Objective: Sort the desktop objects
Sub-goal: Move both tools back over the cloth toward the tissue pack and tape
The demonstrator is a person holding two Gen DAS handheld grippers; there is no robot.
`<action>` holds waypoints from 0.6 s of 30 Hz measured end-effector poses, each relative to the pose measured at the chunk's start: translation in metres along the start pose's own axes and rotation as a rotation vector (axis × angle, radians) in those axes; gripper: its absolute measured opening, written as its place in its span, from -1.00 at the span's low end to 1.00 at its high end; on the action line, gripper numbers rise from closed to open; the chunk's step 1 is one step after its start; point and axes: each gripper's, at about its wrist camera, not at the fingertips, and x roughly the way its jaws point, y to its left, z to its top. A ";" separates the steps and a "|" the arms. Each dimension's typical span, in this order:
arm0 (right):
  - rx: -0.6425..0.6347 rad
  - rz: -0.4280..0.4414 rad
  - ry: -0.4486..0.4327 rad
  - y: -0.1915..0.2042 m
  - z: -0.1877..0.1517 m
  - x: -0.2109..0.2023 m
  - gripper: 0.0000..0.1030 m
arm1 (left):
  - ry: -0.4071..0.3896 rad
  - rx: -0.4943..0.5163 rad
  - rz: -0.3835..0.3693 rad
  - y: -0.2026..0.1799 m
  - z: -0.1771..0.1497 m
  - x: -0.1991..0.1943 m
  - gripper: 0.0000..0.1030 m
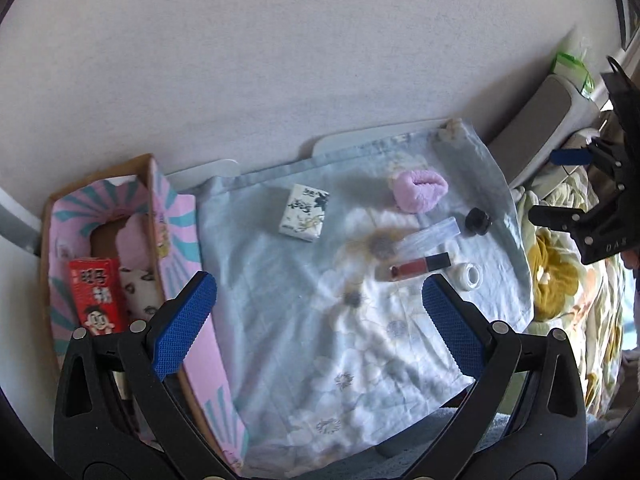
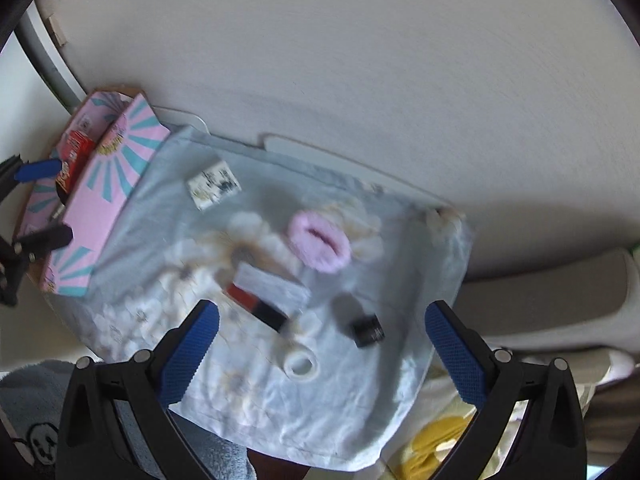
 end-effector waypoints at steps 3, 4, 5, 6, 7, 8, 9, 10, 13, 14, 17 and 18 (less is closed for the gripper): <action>0.026 -0.015 -0.066 -0.014 -0.018 -0.006 0.99 | 0.027 -0.018 -0.054 -0.004 0.005 0.007 0.99; 0.033 -0.016 -0.078 -0.017 -0.022 -0.009 0.99 | 0.030 -0.019 -0.062 -0.005 0.007 0.008 0.99; 0.044 -0.009 -0.090 -0.022 -0.027 -0.011 0.99 | 0.032 -0.018 -0.064 -0.006 0.008 0.009 0.99; 0.055 0.008 -0.097 -0.025 -0.031 -0.014 0.99 | 0.033 -0.012 -0.057 -0.007 0.011 0.010 0.99; 0.061 0.012 -0.099 -0.027 -0.032 -0.015 0.99 | 0.033 -0.007 -0.050 -0.008 0.012 0.010 0.99; 0.069 0.004 -0.110 -0.029 -0.037 -0.017 0.99 | 0.032 -0.002 -0.043 -0.009 0.013 0.011 0.99; 0.067 -0.011 -0.122 -0.030 -0.039 -0.020 0.99 | 0.031 0.005 -0.035 -0.011 0.014 0.012 0.99; 0.064 -0.022 -0.128 -0.030 -0.042 -0.020 0.99 | 0.031 0.009 -0.030 -0.012 0.014 0.014 0.99; 0.068 -0.034 -0.119 -0.032 -0.050 -0.017 0.99 | 0.035 0.029 0.002 -0.015 0.014 0.018 0.99; 0.084 -0.022 -0.108 -0.034 -0.053 -0.014 0.99 | 0.038 0.040 0.018 -0.018 0.012 0.020 0.99; 0.117 -0.009 -0.096 -0.038 -0.063 -0.007 0.99 | 0.059 0.053 0.028 -0.020 0.009 0.030 0.99; 0.122 -0.002 -0.091 -0.038 -0.066 -0.005 0.99 | 0.070 0.055 0.029 -0.020 0.008 0.036 0.98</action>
